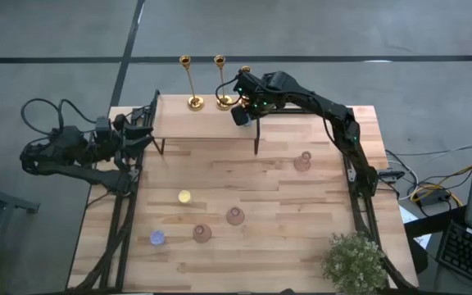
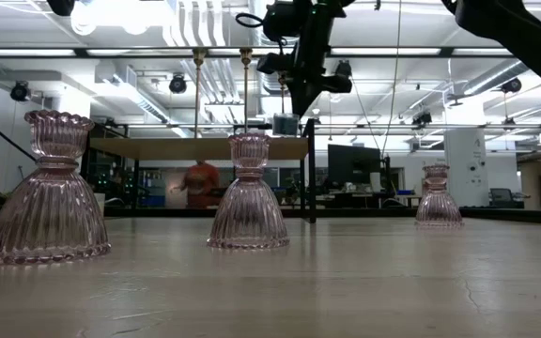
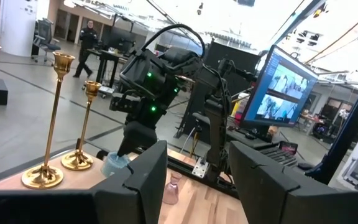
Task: Pick & Place candle stick holders
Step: Put the blue scented candle on the shelf
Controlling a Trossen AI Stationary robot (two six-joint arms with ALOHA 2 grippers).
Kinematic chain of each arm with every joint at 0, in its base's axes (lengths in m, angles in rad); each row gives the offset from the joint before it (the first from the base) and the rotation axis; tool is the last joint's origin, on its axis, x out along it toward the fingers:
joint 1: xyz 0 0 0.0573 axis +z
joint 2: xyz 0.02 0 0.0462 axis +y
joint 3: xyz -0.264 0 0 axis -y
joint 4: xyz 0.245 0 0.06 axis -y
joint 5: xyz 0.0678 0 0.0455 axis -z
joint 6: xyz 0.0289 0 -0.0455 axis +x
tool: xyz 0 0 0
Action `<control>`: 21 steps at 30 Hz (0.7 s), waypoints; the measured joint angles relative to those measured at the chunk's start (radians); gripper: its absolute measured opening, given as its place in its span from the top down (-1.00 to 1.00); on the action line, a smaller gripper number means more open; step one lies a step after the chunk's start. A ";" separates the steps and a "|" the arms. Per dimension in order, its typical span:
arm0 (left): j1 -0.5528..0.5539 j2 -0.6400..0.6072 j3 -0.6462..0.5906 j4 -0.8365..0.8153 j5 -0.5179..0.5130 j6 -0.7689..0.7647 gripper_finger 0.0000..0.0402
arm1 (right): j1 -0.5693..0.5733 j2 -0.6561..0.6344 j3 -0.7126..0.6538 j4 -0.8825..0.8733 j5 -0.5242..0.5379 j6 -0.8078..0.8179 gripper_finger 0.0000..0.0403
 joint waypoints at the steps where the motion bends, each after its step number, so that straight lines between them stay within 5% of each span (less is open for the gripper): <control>1: 0.000 0.000 0.000 0.000 0.000 0.000 0.12 | -0.001 0.000 0.000 0.002 0.002 0.002 0.96; 21: 0.000 0.000 0.000 0.000 0.001 -0.024 0.12 | -0.014 0.002 -0.001 0.042 0.024 -0.005 0.96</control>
